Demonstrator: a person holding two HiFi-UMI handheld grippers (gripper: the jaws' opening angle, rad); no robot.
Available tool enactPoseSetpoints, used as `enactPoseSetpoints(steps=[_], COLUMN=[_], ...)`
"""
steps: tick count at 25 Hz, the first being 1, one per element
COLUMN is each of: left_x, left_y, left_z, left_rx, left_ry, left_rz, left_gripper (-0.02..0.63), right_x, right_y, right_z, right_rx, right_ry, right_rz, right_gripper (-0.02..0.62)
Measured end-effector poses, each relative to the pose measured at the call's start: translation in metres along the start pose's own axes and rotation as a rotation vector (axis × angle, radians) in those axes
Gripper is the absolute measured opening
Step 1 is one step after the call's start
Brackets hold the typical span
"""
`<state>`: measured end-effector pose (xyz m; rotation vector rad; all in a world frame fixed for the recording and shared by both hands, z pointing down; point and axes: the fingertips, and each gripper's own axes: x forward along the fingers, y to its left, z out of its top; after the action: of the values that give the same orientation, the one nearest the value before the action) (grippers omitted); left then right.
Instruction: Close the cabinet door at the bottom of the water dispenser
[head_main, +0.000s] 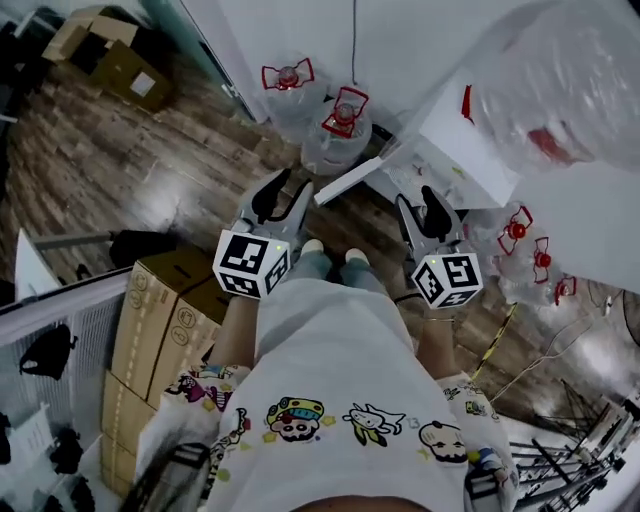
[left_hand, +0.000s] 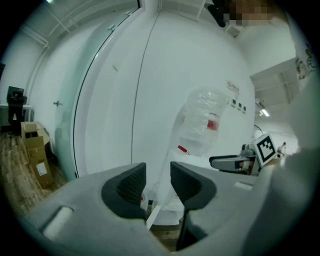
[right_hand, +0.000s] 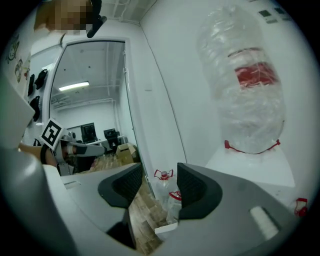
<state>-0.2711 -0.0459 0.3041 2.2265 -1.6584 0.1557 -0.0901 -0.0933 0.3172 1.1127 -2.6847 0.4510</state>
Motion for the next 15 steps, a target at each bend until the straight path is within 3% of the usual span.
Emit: enactPoseSetpoints(steps=[7, 15], left_x=[0.027, 0.059], left_y=[-0.003, -0.013], left_z=[-0.016, -0.049], left_rx=[0.041, 0.056], left_ry=[0.083, 0.185], left_rz=[-0.164, -0.238], left_gripper=[0.146, 0.146], right_x=[-0.021, -0.034], right_y=[-0.008, -0.025], right_z=[-0.015, -0.044], right_rx=[0.073, 0.134], right_ry=[-0.026, 0.002], right_rz=[-0.176, -0.255], right_gripper=[0.212, 0.206])
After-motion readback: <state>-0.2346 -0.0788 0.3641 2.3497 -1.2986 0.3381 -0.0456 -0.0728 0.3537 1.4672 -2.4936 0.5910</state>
